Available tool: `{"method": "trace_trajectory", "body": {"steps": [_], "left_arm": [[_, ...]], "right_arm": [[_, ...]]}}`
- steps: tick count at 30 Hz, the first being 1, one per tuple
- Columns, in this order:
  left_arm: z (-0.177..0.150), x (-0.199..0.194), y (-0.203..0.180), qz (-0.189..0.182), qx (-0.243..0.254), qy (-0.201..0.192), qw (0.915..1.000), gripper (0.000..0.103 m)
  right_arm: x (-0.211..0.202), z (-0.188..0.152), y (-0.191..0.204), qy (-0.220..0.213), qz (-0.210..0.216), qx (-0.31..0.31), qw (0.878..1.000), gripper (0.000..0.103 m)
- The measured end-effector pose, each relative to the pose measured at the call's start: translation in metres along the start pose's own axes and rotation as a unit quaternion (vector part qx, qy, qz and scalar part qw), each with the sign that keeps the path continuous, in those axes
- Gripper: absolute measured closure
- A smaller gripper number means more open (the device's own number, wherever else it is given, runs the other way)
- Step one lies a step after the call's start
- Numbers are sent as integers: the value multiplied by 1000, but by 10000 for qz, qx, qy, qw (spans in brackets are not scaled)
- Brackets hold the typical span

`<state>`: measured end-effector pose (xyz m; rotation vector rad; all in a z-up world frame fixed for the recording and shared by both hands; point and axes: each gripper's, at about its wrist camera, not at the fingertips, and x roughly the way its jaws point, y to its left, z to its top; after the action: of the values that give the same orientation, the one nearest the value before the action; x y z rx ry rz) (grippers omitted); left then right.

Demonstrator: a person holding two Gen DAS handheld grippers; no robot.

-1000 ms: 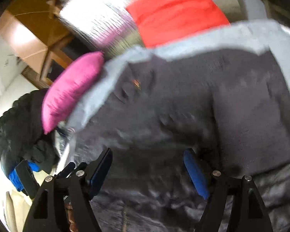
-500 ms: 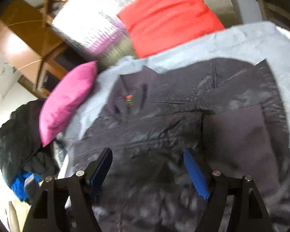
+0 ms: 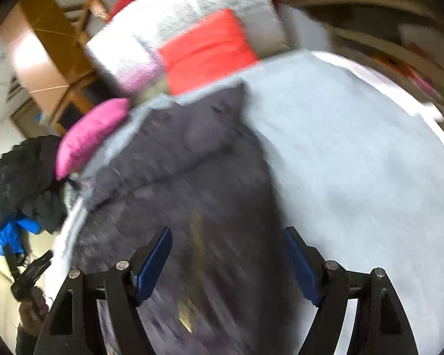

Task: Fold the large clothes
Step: 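Open the left tool and smooth the folded sleeve with the right tool, then lower both tools onto the ribbed hem and close them on it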

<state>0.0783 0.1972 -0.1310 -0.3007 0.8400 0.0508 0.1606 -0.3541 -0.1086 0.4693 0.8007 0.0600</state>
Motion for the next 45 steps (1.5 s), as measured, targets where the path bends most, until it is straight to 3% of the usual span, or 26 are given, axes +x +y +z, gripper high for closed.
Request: {"method": "trace_trajectory", "body": {"steps": [6, 14, 24, 37, 41, 44, 45], "left_arm": [[-39, -9, 8, -188, -277, 354, 9988, 18], [-60, -15, 0, -399, -250, 461, 9978, 18], [-78, -2, -7, -551, -159, 696, 9959, 18], [-86, -3, -4, -802, -229, 608, 9947, 18], [-85, -2, -2, -824, -319, 595, 9943, 18], [-85, -2, -1, -848, -361, 573, 9941, 18], [-85, -3, -1, -862, -379, 563, 9940, 18]], "right_arm": [[-21, -54, -36, 208, 107, 673, 9975, 24], [-19, -80, -31, 284, 324, 637, 9970, 24], [-13, -84, -24, 451, 631, 487, 9958, 24], [-13, -87, -25, 560, 770, 515, 9941, 24], [-10, -88, -26, 622, 721, 486, 9943, 36], [-9, -88, -25, 687, 667, 451, 9944, 55], [-9, -89, -26, 694, 630, 451, 9946, 56]]}}
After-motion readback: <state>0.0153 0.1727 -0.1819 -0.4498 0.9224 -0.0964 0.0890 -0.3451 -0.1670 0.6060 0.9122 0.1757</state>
